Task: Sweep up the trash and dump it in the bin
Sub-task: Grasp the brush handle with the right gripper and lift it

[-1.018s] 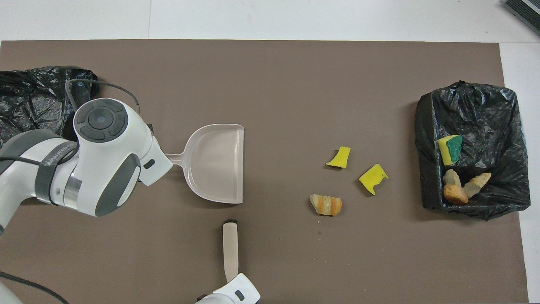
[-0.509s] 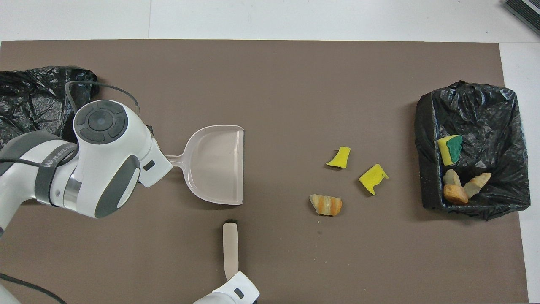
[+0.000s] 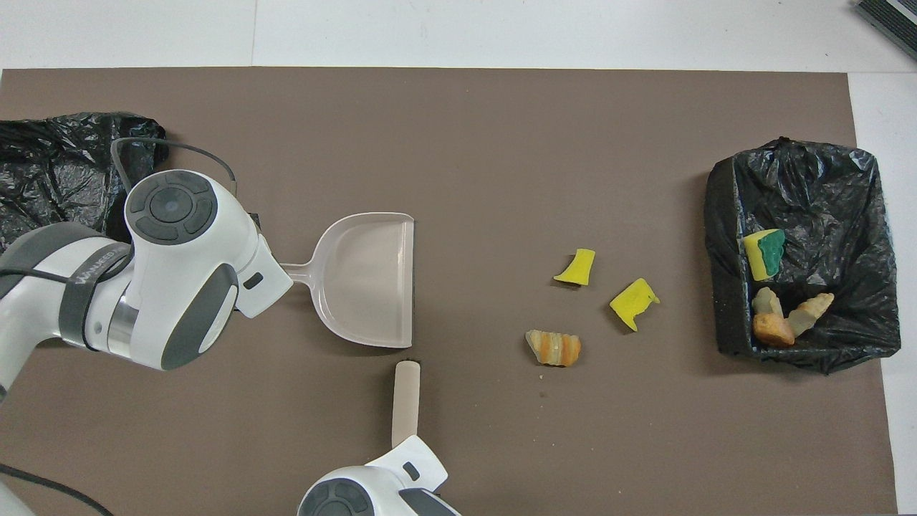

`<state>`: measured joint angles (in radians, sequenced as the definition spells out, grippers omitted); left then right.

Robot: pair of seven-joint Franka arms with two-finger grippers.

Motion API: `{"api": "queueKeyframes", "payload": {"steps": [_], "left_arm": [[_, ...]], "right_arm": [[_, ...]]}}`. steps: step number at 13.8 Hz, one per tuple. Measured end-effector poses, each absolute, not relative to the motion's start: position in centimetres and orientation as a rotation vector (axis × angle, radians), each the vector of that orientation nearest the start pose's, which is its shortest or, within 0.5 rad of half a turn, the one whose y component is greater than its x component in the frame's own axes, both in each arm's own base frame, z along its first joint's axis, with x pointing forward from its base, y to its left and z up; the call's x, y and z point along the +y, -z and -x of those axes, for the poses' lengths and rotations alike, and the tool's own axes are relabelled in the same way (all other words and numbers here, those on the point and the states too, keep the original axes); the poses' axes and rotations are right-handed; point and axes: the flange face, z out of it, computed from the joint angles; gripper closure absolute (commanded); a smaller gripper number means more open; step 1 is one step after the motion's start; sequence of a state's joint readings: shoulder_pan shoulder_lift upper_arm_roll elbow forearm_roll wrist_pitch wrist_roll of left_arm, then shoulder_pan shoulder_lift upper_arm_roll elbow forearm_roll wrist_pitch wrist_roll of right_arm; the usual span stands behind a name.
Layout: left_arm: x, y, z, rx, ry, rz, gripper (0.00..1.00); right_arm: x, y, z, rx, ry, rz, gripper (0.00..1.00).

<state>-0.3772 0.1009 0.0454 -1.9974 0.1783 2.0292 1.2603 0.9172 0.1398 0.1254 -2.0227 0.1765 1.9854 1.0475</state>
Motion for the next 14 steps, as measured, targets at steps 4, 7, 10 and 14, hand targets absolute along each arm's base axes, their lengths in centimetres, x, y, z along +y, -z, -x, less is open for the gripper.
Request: {"api": "queueKeyframes", "payload": {"steps": [4,7,10,14], "left_arm": [[-17.6,-40.5,-54.0,2.246,-0.203,2.020,1.00],[-17.6,-40.5,-54.0,2.246,-0.203,2.020,1.00],[-17.6,-40.5,-54.0,2.246,-0.203,2.020,1.00],[-17.6,-40.4,-53.9,2.247,-0.206,2.021,1.00]], "right_arm": [[45.3,-38.8,-32.2,0.252,-0.393,3.182,1.00],[39.0,-40.4,-37.3,0.309,-0.395,3.250,1.00],[31.9,-40.6,-42.0,0.437,-0.403,3.320,1.00],[24.1,-38.5,-45.1,0.487,-0.445,3.421,1.00]]}}
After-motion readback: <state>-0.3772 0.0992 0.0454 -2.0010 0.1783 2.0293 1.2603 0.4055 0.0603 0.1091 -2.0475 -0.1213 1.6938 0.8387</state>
